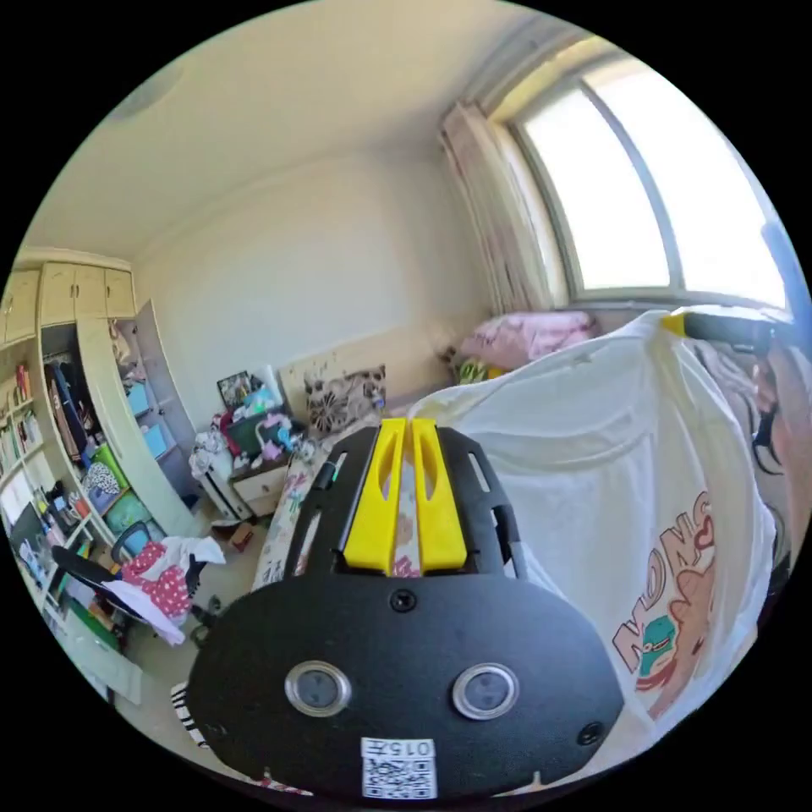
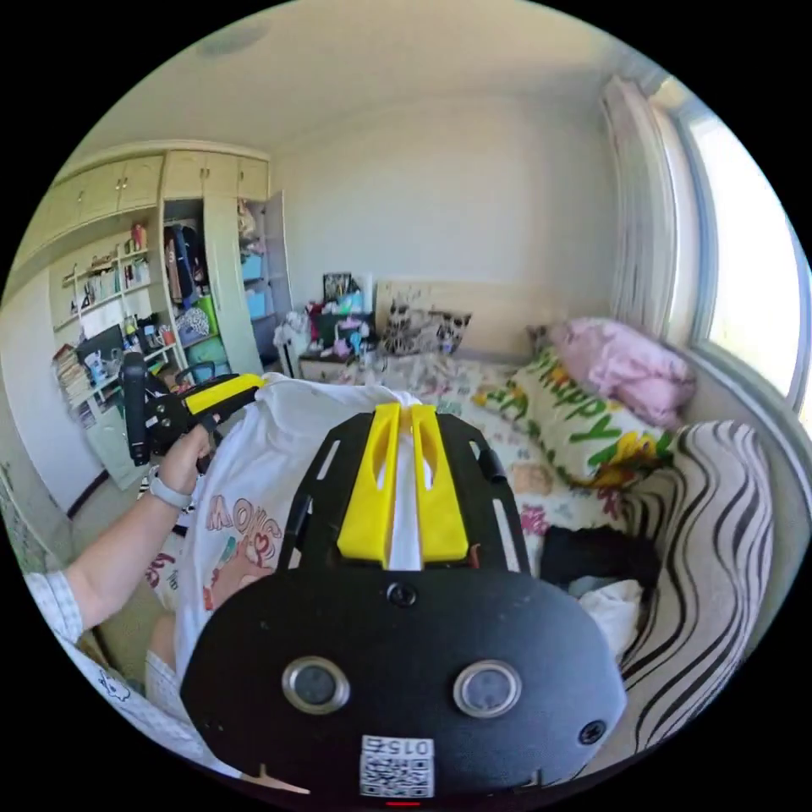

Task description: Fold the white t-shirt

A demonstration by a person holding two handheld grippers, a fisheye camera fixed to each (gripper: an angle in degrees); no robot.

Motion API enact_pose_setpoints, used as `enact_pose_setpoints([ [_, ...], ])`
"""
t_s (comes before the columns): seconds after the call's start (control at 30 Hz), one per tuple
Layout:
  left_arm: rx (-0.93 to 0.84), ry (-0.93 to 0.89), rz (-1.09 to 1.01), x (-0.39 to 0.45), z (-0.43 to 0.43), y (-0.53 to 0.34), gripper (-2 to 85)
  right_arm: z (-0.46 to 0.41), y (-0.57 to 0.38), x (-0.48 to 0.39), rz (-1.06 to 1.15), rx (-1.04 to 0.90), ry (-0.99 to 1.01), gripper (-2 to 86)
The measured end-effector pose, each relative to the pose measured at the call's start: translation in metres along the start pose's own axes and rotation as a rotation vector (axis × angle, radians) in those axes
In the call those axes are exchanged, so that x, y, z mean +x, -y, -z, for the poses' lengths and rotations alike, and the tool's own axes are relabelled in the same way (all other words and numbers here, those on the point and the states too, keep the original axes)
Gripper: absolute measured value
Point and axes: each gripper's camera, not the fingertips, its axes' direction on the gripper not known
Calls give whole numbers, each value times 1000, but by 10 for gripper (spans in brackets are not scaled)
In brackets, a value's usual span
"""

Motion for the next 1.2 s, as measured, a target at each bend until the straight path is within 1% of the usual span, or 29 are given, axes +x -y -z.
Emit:
enact_pose_setpoints([
  [0.03, -146, 36, -35, -2, -68, -10, 0, -61, 1, 24, -42, -114, 30, 51],
  [0.07, -340, 58, -39, -8, -128, -28, 1, -94, -3, 38, -77, -182, 70, 58],
  [0.1, -425, 64, -43, -12, -151, -39, 1, -152, -18, 63, -149, -361, 167, 71],
  [0.13, -497, 45, -24, -22, -177, -66, 1, -193, -42, 81, -174, -520, 271, 67],
  [0.2, -484, -94, 43, -41, -185, -107, 2, -209, -85, 98, -162, -542, 330, 65],
  [0.27, -537, -218, 144, -63, -171, -173, 12, -209, -137, 110, -132, -586, 361, 81],
  [0.3, -565, -248, 160, -67, -165, -191, 16, -211, -178, 119, -137, -687, 408, 96],
  [0.33, -645, -293, 201, -74, -152, -227, 33, -210, -220, 129, -186, -793, 441, 110],
  [0.37, -728, -318, 268, -83, -136, -263, 57, -208, -240, 135, -222, -834, 460, 115],
  [0.4, -770, -329, 310, -88, -127, -280, 71, -201, -279, 145, -307, -910, 507, 126],
  [0.43, -870, -336, 409, -99, -112, -311, 97, -193, -312, 155, -411, -963, 548, 132],
  [0.47, -970, -340, 513, -110, -100, -336, 109, -188, -326, 160, -466, -974, 562, 134],
  [0.53, -1064, -378, 660, -122, -85, -360, 119, -176, -361, 171, -606, -1011, 588, 133],
  [0.57, -1088, -400, 717, -126, -81, -367, 123, -175, -365, 173, -621, -1020, 582, 130],
  [0.63, -1152, -424, 738, -129, -90, -371, 128, -184, -374, 175, -654, -1036, 624, 111],
  [0.67, -1168, -459, 742, -131, -101, -367, 132, -190, -375, 175, -656, -1049, 647, 96],
  [0.7, -1173, -457, 733, -133, -107, -362, 130, -202, -378, 175, -648, -1092, 671, 67],
  [0.73, -1212, -446, 668, -134, -119, -351, 128, -213, -379, 178, -636, -1116, 666, 41],
  [0.77, -1245, -422, 619, -137, -130, -343, 125, -217, -379, 180, -643, -1113, 668, 29],
  [0.8, -1251, -419, 614, -139, -134, -340, 123, -225, -380, 188, -683, -1093, 697, 20],
  [0.83, -1251, -437, 602, -143, -141, -332, 107, -231, -380, 197, -733, -1070, 748, 14],
  [0.9, -1268, -439, 585, -151, -151, -325, 67, -232, -373, 211, -766, -1024, 761, 8],
  [0.97, -1286, -425, 551, -164, -165, -321, 13, -227, -357, 224, -726, -997, 709, 4],
  [1.0, -1285, -460, 565, -169, -168, -320, 10, -223, -345, 233, -682, -991, 666, 3],
  [1.03, -1284, -573, 609, -178, -175, -317, 3, -218, -334, 242, -643, -992, 630, 2],
  [1.07, -1273, -587, 601, -188, -175, -308, -1, -215, -328, 247, -627, -994, 615, 1],
  [1.13, -1269, -535, 514, -203, -170, -289, -3, -203, -311, 263, -574, -1000, 569, 1],
  [1.2, -1241, -536, 486, -218, -162, -273, -4, -197, -302, 271, -554, -1001, 563, 1],
])
